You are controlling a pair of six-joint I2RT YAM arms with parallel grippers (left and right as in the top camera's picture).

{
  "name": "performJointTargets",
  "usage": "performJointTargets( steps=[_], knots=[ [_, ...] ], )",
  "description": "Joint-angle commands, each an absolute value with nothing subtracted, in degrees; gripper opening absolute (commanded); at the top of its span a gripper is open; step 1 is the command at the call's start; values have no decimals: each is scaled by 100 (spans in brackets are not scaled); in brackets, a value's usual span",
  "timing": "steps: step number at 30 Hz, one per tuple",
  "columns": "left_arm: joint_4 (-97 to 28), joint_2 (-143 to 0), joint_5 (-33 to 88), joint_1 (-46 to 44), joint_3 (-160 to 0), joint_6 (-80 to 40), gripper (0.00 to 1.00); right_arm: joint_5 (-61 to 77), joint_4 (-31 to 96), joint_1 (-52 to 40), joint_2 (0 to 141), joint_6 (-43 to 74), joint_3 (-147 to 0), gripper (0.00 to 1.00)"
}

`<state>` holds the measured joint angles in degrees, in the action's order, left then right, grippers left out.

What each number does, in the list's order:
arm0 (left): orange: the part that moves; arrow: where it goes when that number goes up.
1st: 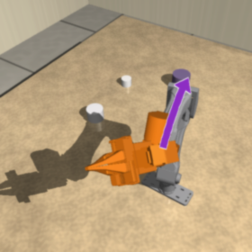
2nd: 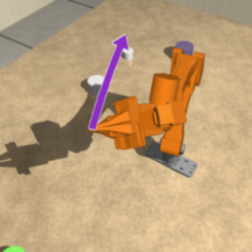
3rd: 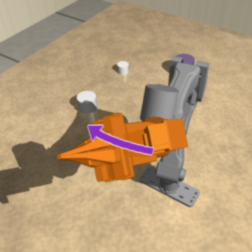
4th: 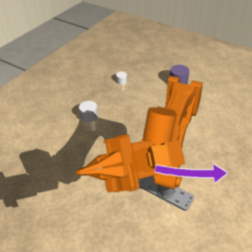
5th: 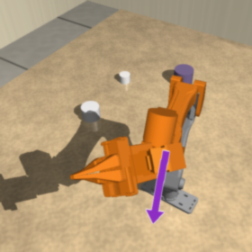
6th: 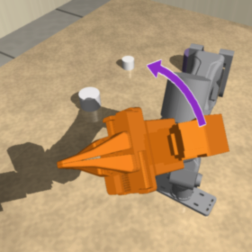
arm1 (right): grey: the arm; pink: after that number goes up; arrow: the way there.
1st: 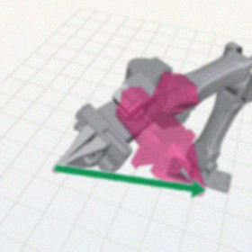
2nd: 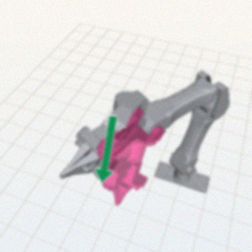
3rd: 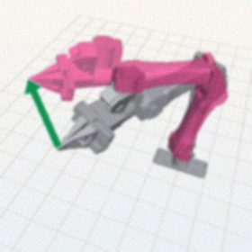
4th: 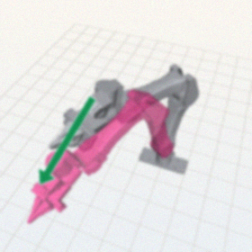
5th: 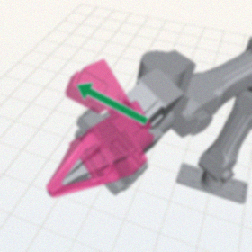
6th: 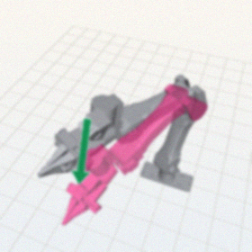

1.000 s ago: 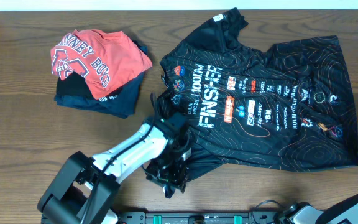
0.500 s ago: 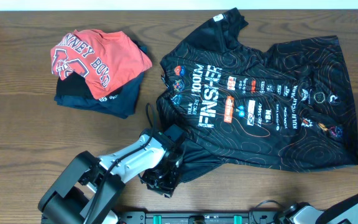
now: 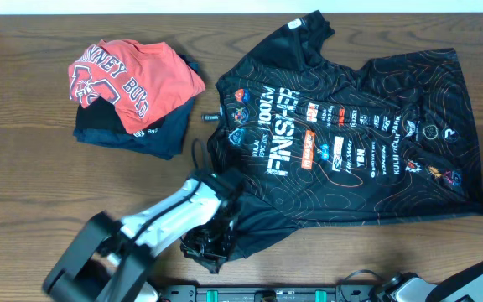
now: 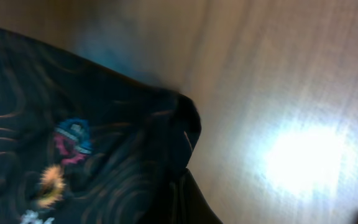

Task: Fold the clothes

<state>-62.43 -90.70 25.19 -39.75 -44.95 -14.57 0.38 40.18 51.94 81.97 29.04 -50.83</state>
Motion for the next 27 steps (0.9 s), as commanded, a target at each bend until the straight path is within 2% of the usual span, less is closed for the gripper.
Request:
performJointTargets(
  steps=[1,7,14,24,27],
  knots=[
    [-6497,-8628,1721,-3793,-4818,-1376,6,309,3887,5212,8134,2757,-5175,1],
    [-6399,-8141,1282,-3544,-5013,-1542,6,399,3791,5210,8134,2786,-5175,1],
    [-5579,-7966,596,-3489,-5306,-1546,6,1367,3116,5205,8134,2779,-5175,1],
    [-4163,-7966,-552,-3487,-5599,-816,6,1697,2582,5120,8143,2781,-5175,1],
    [-4119,-7966,-893,-3489,-5861,-572,6,1688,2497,5048,8182,2779,-5175,1]
  ],
)
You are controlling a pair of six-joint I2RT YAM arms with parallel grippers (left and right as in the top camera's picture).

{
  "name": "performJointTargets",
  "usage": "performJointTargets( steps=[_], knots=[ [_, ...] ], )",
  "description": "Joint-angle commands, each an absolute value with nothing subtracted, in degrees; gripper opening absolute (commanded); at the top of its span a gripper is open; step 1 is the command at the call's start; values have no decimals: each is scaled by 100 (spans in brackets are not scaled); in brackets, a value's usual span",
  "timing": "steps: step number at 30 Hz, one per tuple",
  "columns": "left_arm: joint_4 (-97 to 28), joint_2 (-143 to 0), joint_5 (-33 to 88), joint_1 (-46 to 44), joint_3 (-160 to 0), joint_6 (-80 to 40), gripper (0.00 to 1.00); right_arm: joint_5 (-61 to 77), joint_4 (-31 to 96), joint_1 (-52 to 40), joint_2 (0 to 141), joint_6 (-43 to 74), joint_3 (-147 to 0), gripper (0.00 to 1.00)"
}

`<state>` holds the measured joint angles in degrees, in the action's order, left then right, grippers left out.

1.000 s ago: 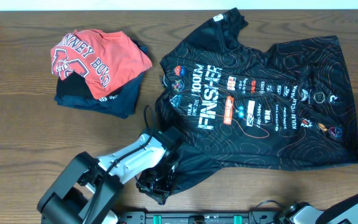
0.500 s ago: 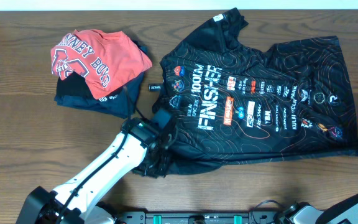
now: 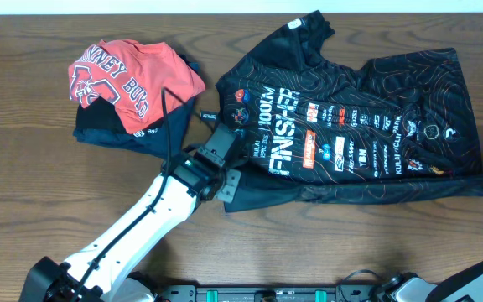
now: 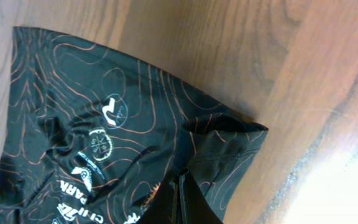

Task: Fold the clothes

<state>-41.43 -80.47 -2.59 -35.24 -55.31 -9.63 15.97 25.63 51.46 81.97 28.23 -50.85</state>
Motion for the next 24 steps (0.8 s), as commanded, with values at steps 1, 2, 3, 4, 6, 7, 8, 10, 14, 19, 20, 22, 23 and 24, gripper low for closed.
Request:
performJointTargets(
  steps=[1,2,3,4,6,7,8,10,14,19,20,22,23,24],
  knots=[
    [-4117,-7966,-956,-3487,-5935,-464,6,1688,2449,5026,8211,2781,-5175,1],
    [-4112,-7966,-1020,-3487,-6007,-381,6,1675,2405,5013,8246,2781,-5175,1],
    [-4095,-7966,-1081,-3489,-6071,-292,6,1678,2366,4998,8276,2783,-5175,1],
    [-4049,-7966,-1153,-3489,-6132,-204,6,1678,2309,4978,8326,2783,-5175,1],
    [-3874,-7966,-1256,-3481,-6187,-40,6,1678,2178,4945,8409,2783,-5175,1],
    [-3791,-7966,-1341,-3476,-6187,-38,6,1678,2097,4930,8447,2783,-5175,1],
    [-3708,-7966,-1452,-3476,-6187,-38,6,1675,1999,4906,8486,2783,-5175,1],
    [-3559,-7966,-1785,-3476,-6184,-43,6,1673,1798,4864,8580,2781,-5175,1],
    [-3109,-7966,-2416,-3476,-6184,-19,6,1675,1667,4814,8768,2921,-5175,1],
    [-2860,-7968,-2355,-3476,-6184,-5,6,1673,1662,4759,8903,2978,-5175,1],
    [-2799,-7968,-2359,-3468,-6184,32,6,1675,1649,4757,8906,2978,-5175,1],
    [-2600,-7968,-2362,-3468,-6184,163,6,1656,1623,4757,8906,2976,-5175,1],
    [-2451,-7968,-2362,-3468,-6184,257,6,1653,1597,4757,8906,2978,-5175,1],
    [-2300,-7968,-2362,-3468,-6184,333,6,1653,1564,4757,8906,2978,-5175,1]
  ],
)
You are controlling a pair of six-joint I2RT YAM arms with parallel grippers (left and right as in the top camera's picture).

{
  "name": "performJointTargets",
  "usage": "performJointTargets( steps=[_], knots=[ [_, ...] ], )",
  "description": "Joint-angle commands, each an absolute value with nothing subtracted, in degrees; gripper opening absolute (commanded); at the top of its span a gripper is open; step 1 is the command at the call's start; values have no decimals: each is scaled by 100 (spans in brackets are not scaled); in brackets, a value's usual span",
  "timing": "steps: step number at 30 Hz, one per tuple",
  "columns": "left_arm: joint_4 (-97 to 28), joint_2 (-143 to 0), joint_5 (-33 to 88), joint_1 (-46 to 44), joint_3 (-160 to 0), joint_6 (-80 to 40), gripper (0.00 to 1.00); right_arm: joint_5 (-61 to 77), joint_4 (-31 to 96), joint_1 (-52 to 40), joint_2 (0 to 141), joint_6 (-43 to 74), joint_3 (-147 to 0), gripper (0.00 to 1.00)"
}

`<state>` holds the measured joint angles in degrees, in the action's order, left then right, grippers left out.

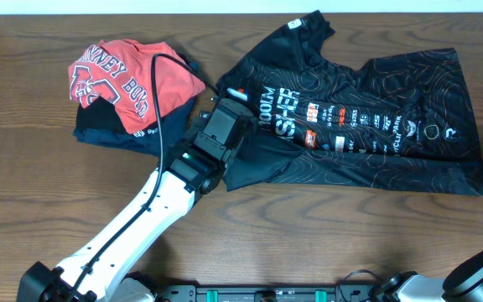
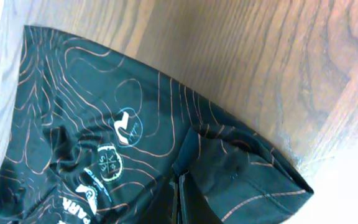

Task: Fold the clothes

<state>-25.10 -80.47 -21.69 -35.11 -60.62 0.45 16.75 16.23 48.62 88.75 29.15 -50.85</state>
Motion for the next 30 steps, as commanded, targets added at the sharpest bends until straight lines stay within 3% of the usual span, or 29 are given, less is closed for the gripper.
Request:
performJointTargets(
  steps=[1,30],
  knots=[
    [-2150,-7968,-2359,-3468,-6184,403,6,1651,1540,4757,8906,2976,-5175,1],
    [-672,-9059,-2362,-3428,-6184,965,6,1522,878,4543,8960,2982,-5175,2]
  ],
)
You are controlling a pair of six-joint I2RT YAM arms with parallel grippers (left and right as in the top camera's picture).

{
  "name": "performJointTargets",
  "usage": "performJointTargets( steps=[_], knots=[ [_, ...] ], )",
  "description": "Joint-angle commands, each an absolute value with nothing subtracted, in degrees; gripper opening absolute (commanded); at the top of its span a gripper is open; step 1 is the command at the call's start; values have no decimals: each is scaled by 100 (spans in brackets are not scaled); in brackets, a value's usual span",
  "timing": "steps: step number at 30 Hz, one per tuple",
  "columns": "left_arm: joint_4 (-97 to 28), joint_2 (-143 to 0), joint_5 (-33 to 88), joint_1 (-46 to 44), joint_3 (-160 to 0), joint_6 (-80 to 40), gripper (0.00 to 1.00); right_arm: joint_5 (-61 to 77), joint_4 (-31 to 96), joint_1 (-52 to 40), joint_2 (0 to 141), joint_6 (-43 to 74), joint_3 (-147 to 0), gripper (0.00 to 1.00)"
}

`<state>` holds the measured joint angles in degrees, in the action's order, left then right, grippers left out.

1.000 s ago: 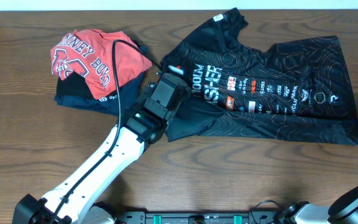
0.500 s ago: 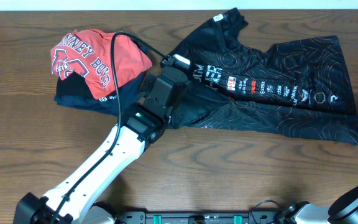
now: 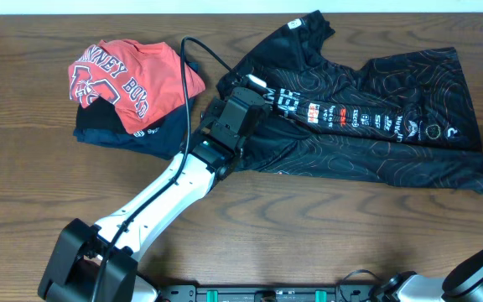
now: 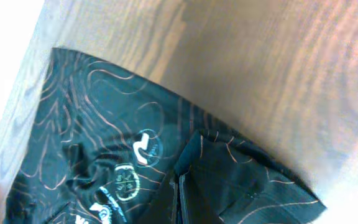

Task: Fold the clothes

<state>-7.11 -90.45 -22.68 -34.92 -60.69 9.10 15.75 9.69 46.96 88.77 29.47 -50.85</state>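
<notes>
A black T-shirt (image 3: 376, 126) with orange contour lines and sponsor logos lies across the far right of the table (image 3: 23, 201). Its lower half is doubled up over the chest print, so only a strip of logos shows. My left gripper (image 3: 246, 96) is over the shirt's left side, shut on the hem corner. My right gripper sits at the table's right edge. In the right wrist view the gripper (image 4: 178, 190) is shut on a fold of the black T-shirt (image 4: 104, 143), with bare wood beyond it.
A pile of folded clothes sits at the far left, a red printed shirt (image 3: 132, 75) on top of a navy one (image 3: 153, 134). The left arm's cable (image 3: 193, 50) loops over the edge of that pile.
Both grippers have moved farther toward the table's far edge with the hem. The folded-over half now covers more of the chest print, and the front fold line sits farther back.
First the shirt lay flat, print up, with my left gripper at the near left hem corner and my right at the near right. At each later moment the hem was farther over the chest. Now it covers all but a strip of logos.
</notes>
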Motion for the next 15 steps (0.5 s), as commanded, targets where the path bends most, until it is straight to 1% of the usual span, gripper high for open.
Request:
performJointTargets(
  steps=[1,3,4,5,6,7,8,9,12,13,14,15],
  knots=[
    [-674,-9059,-2362,-3424,-6184,965,6,1522,829,4493,8986,2987,-5175,3],
    [-676,-9059,-2362,-3413,-6184,963,6,1481,805,4410,9039,3000,-5175,9],
    [-676,-9056,-2362,-3413,-6184,963,6,1437,810,4377,9059,3000,-5175,20],
    [-674,-9059,-2362,-3406,-6184,965,6,1332,810,4346,9089,3000,-5175,34],
    [-676,-9059,-2364,-3400,-6184,965,6,1269,805,4342,9105,3000,-5175,43],
    [-681,-9059,-2364,-3389,-6184,963,7,1205,781,4344,9105,2998,-5175,50],
    [-694,-9056,-2364,-3374,-6184,965,10,1181,735,4357,9102,2993,-5175,53],
    [-709,-9056,-2366,-3347,-6184,965,15,1188,696,4390,9098,2971,-5175,55],
    [-825,-9054,-2366,-3238,-6184,958,52,1271,773,4536,9087,2956,-5175,56],
    [-875,-9054,-2366,-3205,-6184,943,83,1328,851,4591,9087,2956,-5175,56],
    [-939,-9054,-2364,-3175,-6184,906,95,1409,921,4639,9087,2954,-5175,57],
    [-1035,-9054,-2366,-3144,-6184,821,96,1470,1026,4689,9087,2952,-5175,57]
  ],
)
